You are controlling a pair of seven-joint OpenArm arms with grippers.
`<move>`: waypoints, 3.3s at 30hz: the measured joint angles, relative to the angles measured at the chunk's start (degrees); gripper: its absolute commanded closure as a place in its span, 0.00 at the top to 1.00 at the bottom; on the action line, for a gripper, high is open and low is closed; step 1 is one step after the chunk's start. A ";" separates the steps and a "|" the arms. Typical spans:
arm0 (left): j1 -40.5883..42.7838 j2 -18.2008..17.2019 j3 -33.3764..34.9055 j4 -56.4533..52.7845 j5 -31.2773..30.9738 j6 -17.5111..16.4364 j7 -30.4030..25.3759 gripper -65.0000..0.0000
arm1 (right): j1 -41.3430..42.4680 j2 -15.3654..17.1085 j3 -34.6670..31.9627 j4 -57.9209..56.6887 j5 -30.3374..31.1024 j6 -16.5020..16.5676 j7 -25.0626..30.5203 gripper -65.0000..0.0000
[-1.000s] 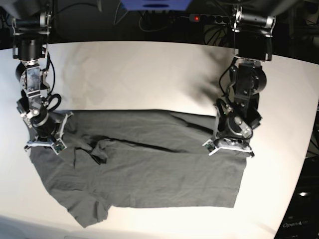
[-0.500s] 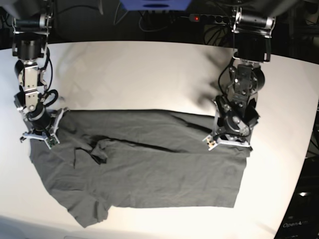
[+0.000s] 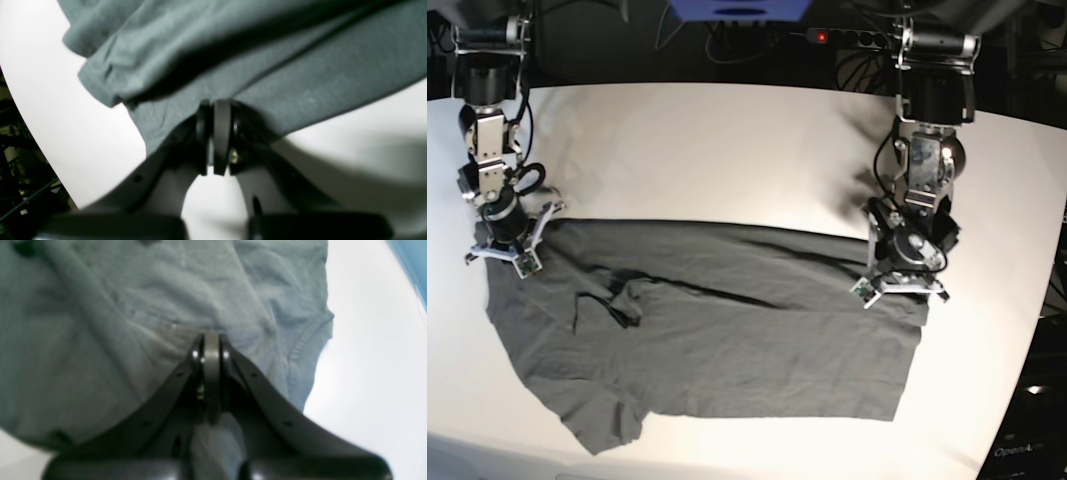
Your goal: Fold the T-shirt properly
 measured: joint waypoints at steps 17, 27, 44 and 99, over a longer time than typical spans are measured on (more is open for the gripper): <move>10.01 -0.96 -0.22 8.76 1.25 2.08 -1.05 0.04 | -11.74 0.24 3.37 8.44 0.83 -1.07 2.19 0.00; 13.27 -0.94 -0.31 9.64 1.86 4.13 -3.32 0.04 | -15.26 0.72 3.48 8.96 1.75 -2.03 4.85 0.00; 21.44 -0.94 -0.26 18.08 2.05 3.43 0.39 0.04 | -20.63 2.51 3.54 9.42 3.21 -3.17 9.05 0.00; 32.61 -0.61 -4.17 25.22 0.76 3.85 -2.19 0.04 | -34.67 0.00 10.60 20.68 2.89 -0.70 6.32 0.00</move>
